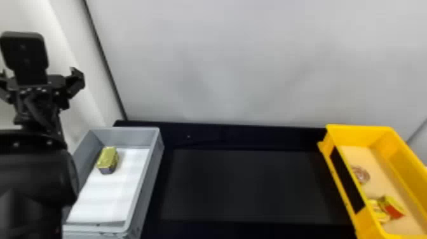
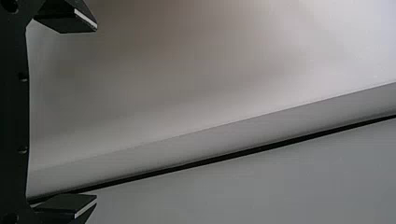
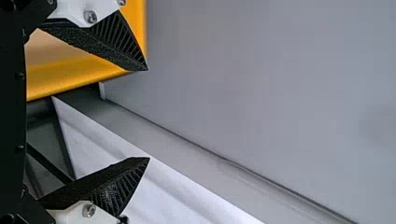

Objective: Pick up the round yellow can and place it in the yellow rectangular box

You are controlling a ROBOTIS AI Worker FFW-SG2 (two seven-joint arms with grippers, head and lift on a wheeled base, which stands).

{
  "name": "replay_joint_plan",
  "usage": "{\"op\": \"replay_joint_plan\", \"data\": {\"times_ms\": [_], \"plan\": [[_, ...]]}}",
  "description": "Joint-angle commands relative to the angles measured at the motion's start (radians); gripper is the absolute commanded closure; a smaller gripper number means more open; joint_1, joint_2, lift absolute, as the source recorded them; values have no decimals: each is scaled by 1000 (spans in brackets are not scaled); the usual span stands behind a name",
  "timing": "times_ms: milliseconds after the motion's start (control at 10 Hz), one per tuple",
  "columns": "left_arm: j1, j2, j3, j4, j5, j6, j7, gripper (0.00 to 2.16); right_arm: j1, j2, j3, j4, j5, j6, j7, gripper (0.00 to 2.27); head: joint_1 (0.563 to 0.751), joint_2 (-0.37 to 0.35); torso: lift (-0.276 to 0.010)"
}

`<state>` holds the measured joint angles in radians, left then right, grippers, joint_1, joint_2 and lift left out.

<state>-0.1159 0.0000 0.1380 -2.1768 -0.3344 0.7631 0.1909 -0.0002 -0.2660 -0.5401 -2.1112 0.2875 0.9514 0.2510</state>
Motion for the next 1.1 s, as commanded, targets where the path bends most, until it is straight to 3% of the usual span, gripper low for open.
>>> {"op": "replay_joint_plan", "data": {"times_ms": [0,500,800,1000], "plan": [[1,-3,2,0,0,-2,1,-2,-32,-10,-64,-93,3,-74,-5,121,694,14,-61],[2,-3,8,0,0,-5,1,-2,-24,-27,-196,-127,-142,-371,-8,122,694,14,-61],[5,-3,12,-3,0,-16,2,-2,-24,-73,-213,-161,-260,-433,-108,122,694,14,-61],[10,-3,15,-12,0,-19,9,-2,-23,-75,-225,-205,-288,-420,-125,122,694,14,-61]]}}
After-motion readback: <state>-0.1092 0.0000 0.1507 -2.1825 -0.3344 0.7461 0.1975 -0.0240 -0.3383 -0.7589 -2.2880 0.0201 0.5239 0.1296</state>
